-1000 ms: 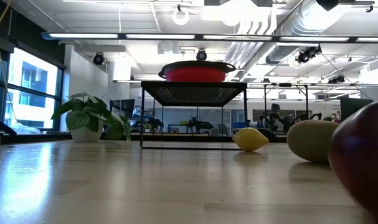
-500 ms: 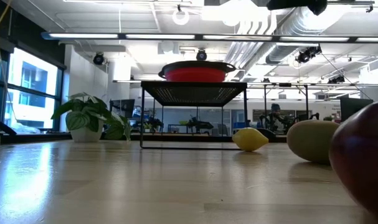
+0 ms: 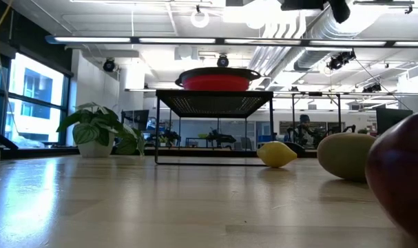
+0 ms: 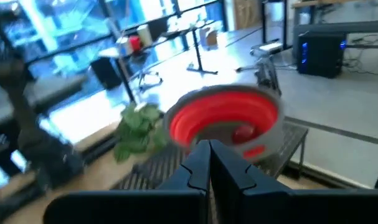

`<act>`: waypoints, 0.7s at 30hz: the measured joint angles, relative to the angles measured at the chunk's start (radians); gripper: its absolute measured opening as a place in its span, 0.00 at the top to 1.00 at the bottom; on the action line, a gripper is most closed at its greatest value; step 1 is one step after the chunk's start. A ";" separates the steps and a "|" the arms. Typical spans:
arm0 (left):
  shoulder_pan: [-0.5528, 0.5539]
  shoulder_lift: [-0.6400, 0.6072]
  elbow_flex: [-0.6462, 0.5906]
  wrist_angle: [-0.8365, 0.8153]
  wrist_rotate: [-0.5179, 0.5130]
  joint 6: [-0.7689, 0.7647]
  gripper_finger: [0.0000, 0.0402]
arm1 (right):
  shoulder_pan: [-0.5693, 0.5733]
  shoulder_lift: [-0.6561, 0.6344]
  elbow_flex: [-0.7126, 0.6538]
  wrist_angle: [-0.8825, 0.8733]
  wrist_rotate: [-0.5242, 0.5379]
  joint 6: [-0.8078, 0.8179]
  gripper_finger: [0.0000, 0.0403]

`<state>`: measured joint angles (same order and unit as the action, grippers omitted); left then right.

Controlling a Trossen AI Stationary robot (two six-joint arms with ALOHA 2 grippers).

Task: Pick & Place Fruit
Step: Put the top lemon into the red strainer bowl

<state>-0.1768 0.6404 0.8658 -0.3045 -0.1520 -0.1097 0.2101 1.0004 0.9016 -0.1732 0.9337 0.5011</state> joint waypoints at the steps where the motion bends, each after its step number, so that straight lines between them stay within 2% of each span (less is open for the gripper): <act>1: 0.000 -0.003 0.000 -0.019 0.000 0.000 1.00 | -0.015 0.017 0.023 0.009 0.000 0.000 0.99; 6: 0.000 -0.009 0.001 -0.081 0.000 0.000 1.00 | -0.071 0.138 0.174 -0.005 0.011 -0.094 0.99; 9: 0.000 -0.016 0.001 -0.110 0.000 0.000 1.00 | -0.119 0.213 0.281 -0.131 0.055 -0.073 0.99; 13: 0.000 -0.033 0.001 -0.142 0.000 0.000 1.00 | -0.205 0.287 0.422 -0.427 0.012 0.200 0.99; 17: 0.000 -0.059 0.001 -0.190 0.000 0.000 1.00 | -0.298 0.342 0.515 -0.764 -0.124 0.487 0.99; 21: 0.000 -0.088 0.001 -0.244 0.000 0.009 1.00 | -0.409 0.377 0.530 -1.040 -0.291 0.701 0.99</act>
<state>-0.1768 0.5525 0.8665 -0.5485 -0.1519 -0.1008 -0.1986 1.3777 1.4315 -1.2133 0.6422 1.2022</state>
